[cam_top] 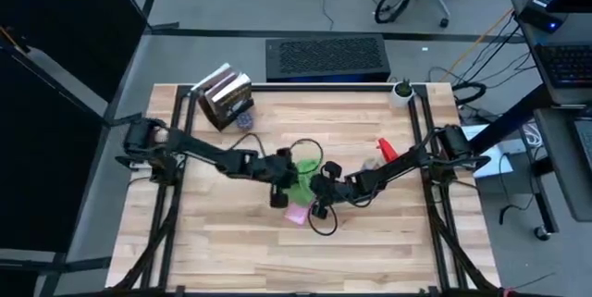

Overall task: Apply microfiber cloth
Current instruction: Wipe the front of the pink cellphone with the green microfiber cloth

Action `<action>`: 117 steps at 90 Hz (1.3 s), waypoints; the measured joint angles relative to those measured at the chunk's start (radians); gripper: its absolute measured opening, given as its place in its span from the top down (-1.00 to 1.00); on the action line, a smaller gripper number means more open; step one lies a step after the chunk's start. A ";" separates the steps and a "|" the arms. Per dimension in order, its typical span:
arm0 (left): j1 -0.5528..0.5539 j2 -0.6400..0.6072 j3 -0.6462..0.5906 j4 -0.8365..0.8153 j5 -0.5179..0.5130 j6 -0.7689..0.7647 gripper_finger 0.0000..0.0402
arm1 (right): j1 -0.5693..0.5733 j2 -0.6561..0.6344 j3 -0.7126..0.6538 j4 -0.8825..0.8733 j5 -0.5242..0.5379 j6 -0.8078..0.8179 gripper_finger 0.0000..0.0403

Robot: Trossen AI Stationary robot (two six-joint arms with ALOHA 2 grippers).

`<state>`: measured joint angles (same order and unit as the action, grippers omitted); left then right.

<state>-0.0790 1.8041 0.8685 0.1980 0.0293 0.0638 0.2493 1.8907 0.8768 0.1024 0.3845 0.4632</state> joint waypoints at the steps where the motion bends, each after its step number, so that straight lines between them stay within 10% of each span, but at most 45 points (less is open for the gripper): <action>1: 0.001 0.013 0.000 0.013 0.012 -0.002 1.00 | 0.000 0.000 0.000 0.000 0.000 0.000 1.00; 22: -0.001 0.197 0.001 0.265 -0.018 -0.006 1.00 | 0.004 -0.003 -0.003 -0.020 0.011 0.000 1.00; 54: 0.075 0.212 0.007 0.212 -0.403 -0.051 1.00 | 0.013 0.000 0.002 -0.001 0.006 0.004 1.00; 76: 0.070 0.150 0.003 0.087 -0.441 -0.084 1.00 | 0.019 0.000 0.002 -0.005 0.005 0.005 1.00; 117: -0.144 -0.214 -0.001 -0.822 -0.361 -0.371 1.00 | 0.020 0.000 0.001 -0.004 0.006 -0.004 1.00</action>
<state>-0.2230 1.5906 0.8677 -0.6245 -0.3313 -0.3071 0.2695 1.8908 0.8780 0.0986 0.3907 0.4595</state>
